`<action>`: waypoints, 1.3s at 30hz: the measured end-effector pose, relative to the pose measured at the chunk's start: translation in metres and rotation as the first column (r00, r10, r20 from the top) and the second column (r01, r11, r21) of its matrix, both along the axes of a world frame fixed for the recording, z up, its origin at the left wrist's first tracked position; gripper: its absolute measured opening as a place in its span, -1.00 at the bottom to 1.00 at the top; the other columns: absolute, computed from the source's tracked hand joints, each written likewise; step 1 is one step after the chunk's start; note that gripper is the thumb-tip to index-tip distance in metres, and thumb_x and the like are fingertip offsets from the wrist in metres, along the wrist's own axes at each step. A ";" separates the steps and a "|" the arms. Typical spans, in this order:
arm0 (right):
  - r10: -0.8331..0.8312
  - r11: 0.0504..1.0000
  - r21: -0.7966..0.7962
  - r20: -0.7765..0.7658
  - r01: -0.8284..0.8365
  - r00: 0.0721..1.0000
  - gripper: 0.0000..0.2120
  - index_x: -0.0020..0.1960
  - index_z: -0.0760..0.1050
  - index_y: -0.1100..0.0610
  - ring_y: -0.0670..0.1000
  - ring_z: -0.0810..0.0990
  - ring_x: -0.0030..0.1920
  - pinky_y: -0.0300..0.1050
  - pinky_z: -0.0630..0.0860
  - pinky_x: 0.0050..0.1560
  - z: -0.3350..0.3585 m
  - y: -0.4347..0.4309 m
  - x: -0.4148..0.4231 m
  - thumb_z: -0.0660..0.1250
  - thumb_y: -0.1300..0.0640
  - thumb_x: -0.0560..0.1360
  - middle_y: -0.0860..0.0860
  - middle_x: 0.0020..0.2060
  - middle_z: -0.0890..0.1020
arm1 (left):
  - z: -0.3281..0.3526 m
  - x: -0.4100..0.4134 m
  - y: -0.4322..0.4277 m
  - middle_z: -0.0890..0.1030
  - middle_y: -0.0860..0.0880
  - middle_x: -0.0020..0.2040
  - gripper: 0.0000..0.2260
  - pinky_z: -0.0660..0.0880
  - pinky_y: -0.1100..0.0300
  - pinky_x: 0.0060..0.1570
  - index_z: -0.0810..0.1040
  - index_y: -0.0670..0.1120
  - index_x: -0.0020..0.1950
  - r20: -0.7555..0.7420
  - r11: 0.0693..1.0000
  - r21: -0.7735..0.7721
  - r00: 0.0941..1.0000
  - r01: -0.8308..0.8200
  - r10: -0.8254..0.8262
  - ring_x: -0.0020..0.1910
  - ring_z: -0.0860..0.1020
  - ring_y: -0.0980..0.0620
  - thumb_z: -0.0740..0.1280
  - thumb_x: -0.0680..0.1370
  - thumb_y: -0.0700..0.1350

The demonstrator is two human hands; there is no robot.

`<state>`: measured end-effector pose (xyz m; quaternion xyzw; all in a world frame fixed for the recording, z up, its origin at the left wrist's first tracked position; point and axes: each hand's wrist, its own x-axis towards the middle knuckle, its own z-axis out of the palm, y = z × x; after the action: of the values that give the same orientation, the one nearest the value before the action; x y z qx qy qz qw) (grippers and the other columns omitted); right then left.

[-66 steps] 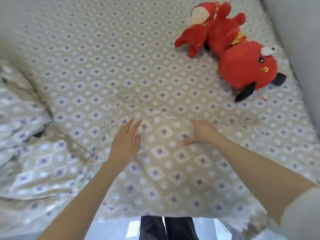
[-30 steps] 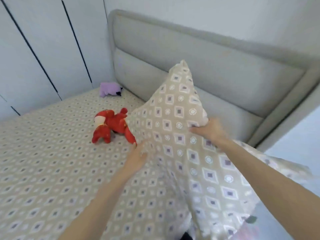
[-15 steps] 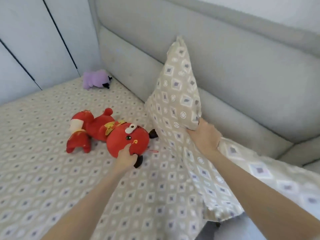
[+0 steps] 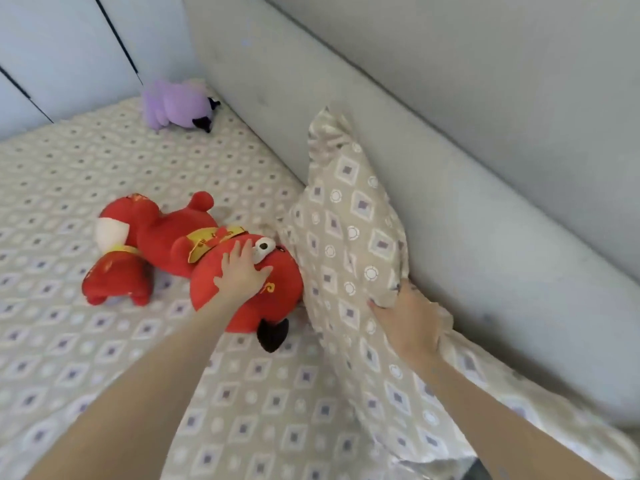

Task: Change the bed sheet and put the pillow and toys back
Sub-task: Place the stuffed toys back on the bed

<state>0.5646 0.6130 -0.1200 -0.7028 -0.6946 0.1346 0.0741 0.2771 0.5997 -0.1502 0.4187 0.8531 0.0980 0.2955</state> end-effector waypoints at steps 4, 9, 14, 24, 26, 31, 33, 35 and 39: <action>-0.020 0.999 0.027 -0.019 0.021 1.000 -0.52 -0.03 0.45 0.12 0.14 0.62 -0.13 -0.08 0.43 -0.26 -0.012 0.009 0.005 0.40 -0.28 0.36 0.02 -0.19 0.60 | -0.014 0.001 0.029 0.28 -0.10 0.46 -0.36 0.11 -0.27 0.36 0.14 -0.04 0.53 -0.142 0.997 -0.081 0.990 0.015 -0.027 0.45 0.18 -0.19 0.30 0.54 0.14; -0.020 1.000 0.020 0.009 0.020 1.000 -0.51 -0.01 0.44 0.13 0.14 0.62 -0.14 -0.10 0.39 -0.28 -0.015 0.012 0.010 0.39 -0.27 0.37 0.02 -0.22 0.61 | -0.019 0.006 0.023 0.42 -0.21 0.23 -0.66 0.36 -0.02 0.06 0.39 -0.19 0.29 -0.249 0.996 -0.056 0.965 0.074 -0.086 0.25 0.32 -0.22 0.27 0.58 -0.07; 0.020 0.999 -0.049 -0.005 -0.020 1.000 -0.57 0.03 0.46 0.11 0.14 0.64 -0.15 -0.12 0.34 -0.29 -0.002 0.005 0.005 0.38 -0.22 0.41 0.02 -0.21 0.64 | 0.002 0.004 -0.009 0.36 -0.20 0.22 -0.68 0.38 0.00 -0.02 0.36 -0.17 0.34 -0.225 0.997 -0.043 0.972 0.064 -0.072 0.25 0.29 -0.22 0.21 0.59 -0.20; 0.112 0.993 0.043 -0.063 -0.109 0.992 -0.72 0.02 0.45 0.08 0.17 0.58 -0.28 -0.07 0.33 -0.32 0.081 -0.028 -0.033 0.33 -0.10 0.47 0.02 -0.35 0.56 | 0.098 -0.049 -0.102 0.40 -0.21 0.12 -0.66 0.41 -0.09 -0.06 0.45 -0.18 0.29 -0.391 0.977 0.200 0.920 0.080 0.005 0.14 0.33 -0.22 0.16 0.53 -0.34; 0.148 0.985 0.091 -0.040 -0.143 0.988 -0.69 0.08 0.45 0.08 0.17 0.58 -0.27 -0.08 0.31 -0.32 0.097 -0.037 -0.044 0.32 -0.11 0.47 0.02 -0.30 0.58 | 0.115 -0.060 -0.125 0.40 -0.19 0.11 -0.69 0.43 -0.08 -0.07 0.45 -0.16 0.29 -0.398 0.975 0.206 0.917 0.079 0.010 0.14 0.33 -0.19 0.15 0.56 -0.29; 0.194 0.973 0.140 -0.059 -0.185 0.979 -0.65 0.10 0.44 0.08 0.19 0.58 -0.21 -0.07 0.35 -0.29 0.145 -0.070 -0.073 0.31 -0.15 0.48 0.08 -0.24 0.62 | 0.162 -0.064 -0.203 0.41 -0.16 0.03 -0.69 0.39 0.00 -0.11 0.48 -0.13 0.25 -0.481 0.946 0.301 0.876 0.121 0.041 0.04 0.36 -0.16 0.19 0.53 -0.31; 0.206 0.970 0.154 -0.090 -0.190 0.974 -0.65 0.06 0.46 0.10 0.21 0.59 -0.17 -0.07 0.37 -0.27 0.159 -0.085 -0.082 0.30 -0.16 0.47 0.09 -0.21 0.62 | 0.176 -0.070 -0.233 0.42 -0.18 -0.01 -0.66 0.38 -0.01 -0.18 0.50 -0.16 0.25 -0.535 0.930 0.336 0.843 0.148 0.059 0.00 0.38 -0.19 0.22 0.50 -0.36; 0.213 0.966 0.172 -0.118 -0.192 0.970 -0.65 0.05 0.47 0.09 0.22 0.60 -0.13 -0.07 0.38 -0.25 0.171 -0.104 -0.091 0.31 -0.17 0.46 0.10 -0.17 0.63 | 0.185 -0.079 -0.269 0.42 -0.22 0.00 -0.64 0.40 -0.05 -0.23 0.50 -0.18 0.25 -0.555 0.932 0.346 0.825 0.110 0.109 0.02 0.39 -0.23 0.25 0.47 -0.37; 0.218 0.968 0.170 -0.197 -0.186 0.956 -0.68 0.00 0.48 0.06 0.17 0.54 -0.19 -0.08 0.38 -0.25 0.190 -0.146 -0.103 0.29 -0.18 0.45 0.07 -0.19 0.63 | 0.199 -0.095 -0.328 0.34 -0.23 0.29 -0.54 0.45 -0.12 -0.02 0.38 -0.12 0.39 -0.453 0.983 0.141 0.875 -0.116 0.169 0.25 0.33 -0.27 0.25 0.49 -0.30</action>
<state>0.4612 0.4671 0.0700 -0.6018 -0.7590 0.1640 0.1869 0.1822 0.2720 0.0491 0.3815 0.9207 0.0633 0.0521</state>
